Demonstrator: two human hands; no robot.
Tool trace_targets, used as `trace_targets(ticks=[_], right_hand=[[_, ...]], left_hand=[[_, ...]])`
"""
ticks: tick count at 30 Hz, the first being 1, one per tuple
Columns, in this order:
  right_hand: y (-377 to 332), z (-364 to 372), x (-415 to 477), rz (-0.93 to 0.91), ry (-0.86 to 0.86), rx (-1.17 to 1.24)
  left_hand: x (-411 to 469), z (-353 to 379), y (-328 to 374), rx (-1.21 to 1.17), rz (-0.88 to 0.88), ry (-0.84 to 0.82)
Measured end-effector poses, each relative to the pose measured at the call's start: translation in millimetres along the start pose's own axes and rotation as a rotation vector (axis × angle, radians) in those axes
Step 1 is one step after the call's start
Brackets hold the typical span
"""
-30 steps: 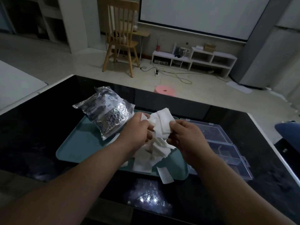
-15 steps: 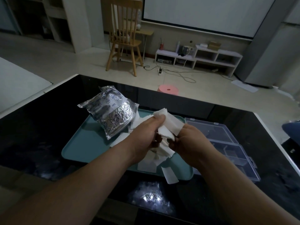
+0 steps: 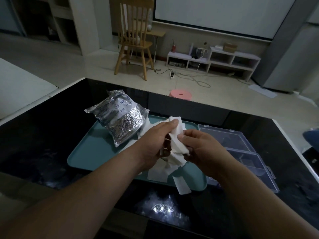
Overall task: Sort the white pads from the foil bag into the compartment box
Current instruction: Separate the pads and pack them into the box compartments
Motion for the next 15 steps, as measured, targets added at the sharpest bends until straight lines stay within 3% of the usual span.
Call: trace_targets(ticks=[4,10,13,15], right_hand=[[-2,3,0,0.000,-0.035,0.005],[-8,2,-1,-0.007,-0.075,0.254],[-11,-5,3,-0.114,0.048,0.237],[-11,-6,5,-0.200,0.162,0.090]], left_hand=[[3,-7,-4,-0.161,-0.067,0.083],[9,-17,7,-0.537,-0.075,0.083],[6,-17,4,-0.486,-0.087,0.096],[5,-13,-1,-0.408,-0.137,0.058]])
Point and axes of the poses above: each hand's wrist, its own x-axis towards the middle knuckle, its own z-axis out of the palm, y = z × x, the point moved 3 cm from there along x, towards the middle knuckle, and after that the axes turned 3 degrees about -x, right-handed, at the moved point
